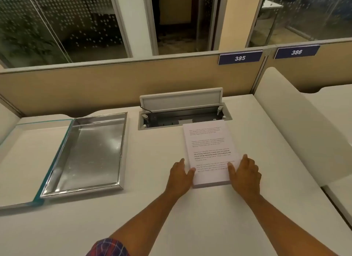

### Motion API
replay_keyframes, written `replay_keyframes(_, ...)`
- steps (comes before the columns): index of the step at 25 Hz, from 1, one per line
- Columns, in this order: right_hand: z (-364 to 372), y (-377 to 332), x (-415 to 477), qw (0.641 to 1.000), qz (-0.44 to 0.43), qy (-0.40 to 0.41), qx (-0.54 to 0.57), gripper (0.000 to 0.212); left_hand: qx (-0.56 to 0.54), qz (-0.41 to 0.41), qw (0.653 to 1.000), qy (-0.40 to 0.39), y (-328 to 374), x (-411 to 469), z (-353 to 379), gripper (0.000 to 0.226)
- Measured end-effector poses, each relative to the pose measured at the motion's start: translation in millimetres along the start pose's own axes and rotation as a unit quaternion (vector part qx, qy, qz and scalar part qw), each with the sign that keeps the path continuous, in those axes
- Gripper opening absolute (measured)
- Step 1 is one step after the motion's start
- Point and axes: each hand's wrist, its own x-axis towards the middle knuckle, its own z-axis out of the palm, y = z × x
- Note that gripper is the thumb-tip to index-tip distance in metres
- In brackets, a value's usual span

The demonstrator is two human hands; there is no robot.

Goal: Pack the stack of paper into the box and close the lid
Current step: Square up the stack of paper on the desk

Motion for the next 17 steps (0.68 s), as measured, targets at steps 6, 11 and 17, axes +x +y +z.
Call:
replay_keyframes(6,-1.9,11.2,18.9,0.997,0.026,-0.065,0.023,0.051,-0.207,-0.137,0.969,0.013,22.8,16.7,13.2,0.024)
replay_keyframes(11,-0.5,18.0,26.0,0.997,0.022,-0.068,0.04,0.052,-0.294,-0.213,0.932,0.001,36.6,31.9,6.5,0.013)
replay_keyframes(17,1.7,23.5,28.6,0.995,0.021,-0.069,0.062,0.053,-0.318,-0.21,0.924,-0.02,49.0,39.7,3.8,0.032)
